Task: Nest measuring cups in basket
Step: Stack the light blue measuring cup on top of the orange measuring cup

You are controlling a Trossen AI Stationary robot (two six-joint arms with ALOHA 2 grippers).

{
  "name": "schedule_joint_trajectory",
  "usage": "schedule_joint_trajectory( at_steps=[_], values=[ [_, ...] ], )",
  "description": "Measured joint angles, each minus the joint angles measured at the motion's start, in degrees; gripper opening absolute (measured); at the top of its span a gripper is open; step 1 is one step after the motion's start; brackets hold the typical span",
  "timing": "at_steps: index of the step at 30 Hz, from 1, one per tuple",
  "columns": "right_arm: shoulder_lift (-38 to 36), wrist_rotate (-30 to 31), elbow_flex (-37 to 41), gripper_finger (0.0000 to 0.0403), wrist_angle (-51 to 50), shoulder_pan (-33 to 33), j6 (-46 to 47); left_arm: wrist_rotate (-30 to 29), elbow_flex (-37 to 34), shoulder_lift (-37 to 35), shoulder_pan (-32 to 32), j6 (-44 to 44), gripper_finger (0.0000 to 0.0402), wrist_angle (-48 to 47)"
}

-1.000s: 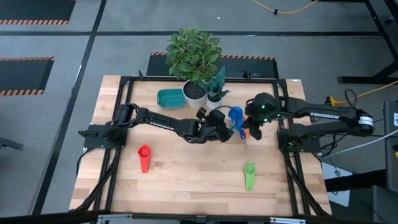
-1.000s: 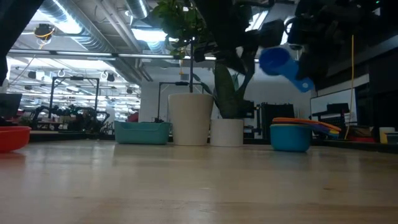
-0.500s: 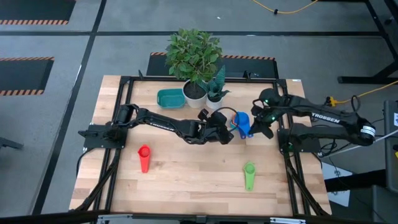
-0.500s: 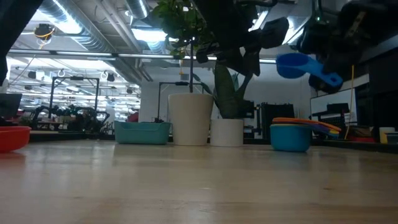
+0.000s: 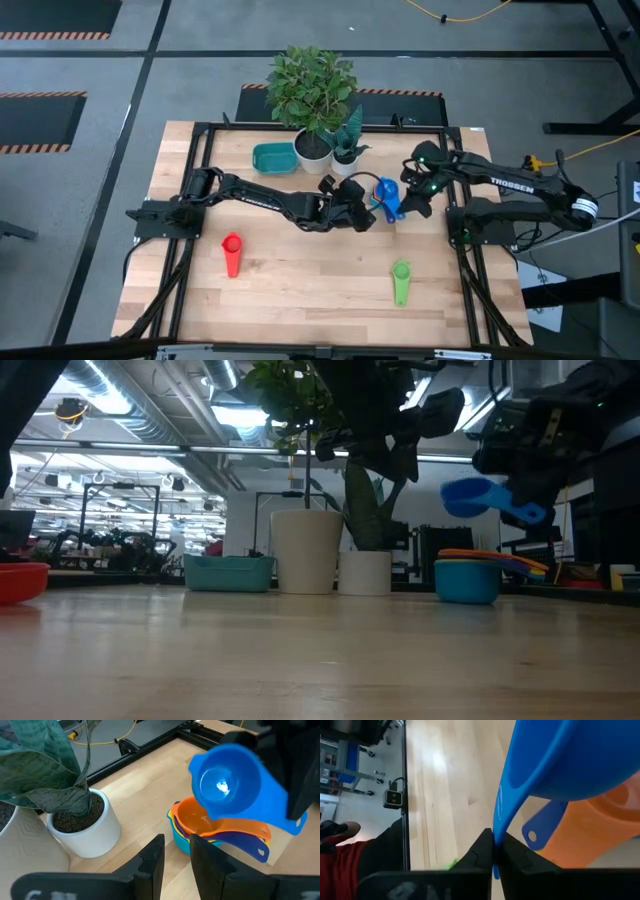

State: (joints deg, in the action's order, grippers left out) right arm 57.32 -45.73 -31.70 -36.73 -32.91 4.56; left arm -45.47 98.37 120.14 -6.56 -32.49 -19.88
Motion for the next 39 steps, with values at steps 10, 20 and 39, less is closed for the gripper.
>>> schedule_joint_trajectory(
  at_steps=[10,20,39],
  values=[
    [7.68,0.06,0.02,0.0017,-0.02,-0.65,0.35,-0.02,0.00,0.01,0.00,0.00,0.0083,0.02],
    [8.65,0.16,0.02,0.0017,0.13,-3.85,0.71,-0.02,0.00,0.00,0.00,0.03,0.0083,0.02],
    [8.63,6.10,0.02,0.0066,0.20,-3.85,2.60,-0.02,0.02,0.00,-0.01,0.04,0.0083,0.02]
  ],
)
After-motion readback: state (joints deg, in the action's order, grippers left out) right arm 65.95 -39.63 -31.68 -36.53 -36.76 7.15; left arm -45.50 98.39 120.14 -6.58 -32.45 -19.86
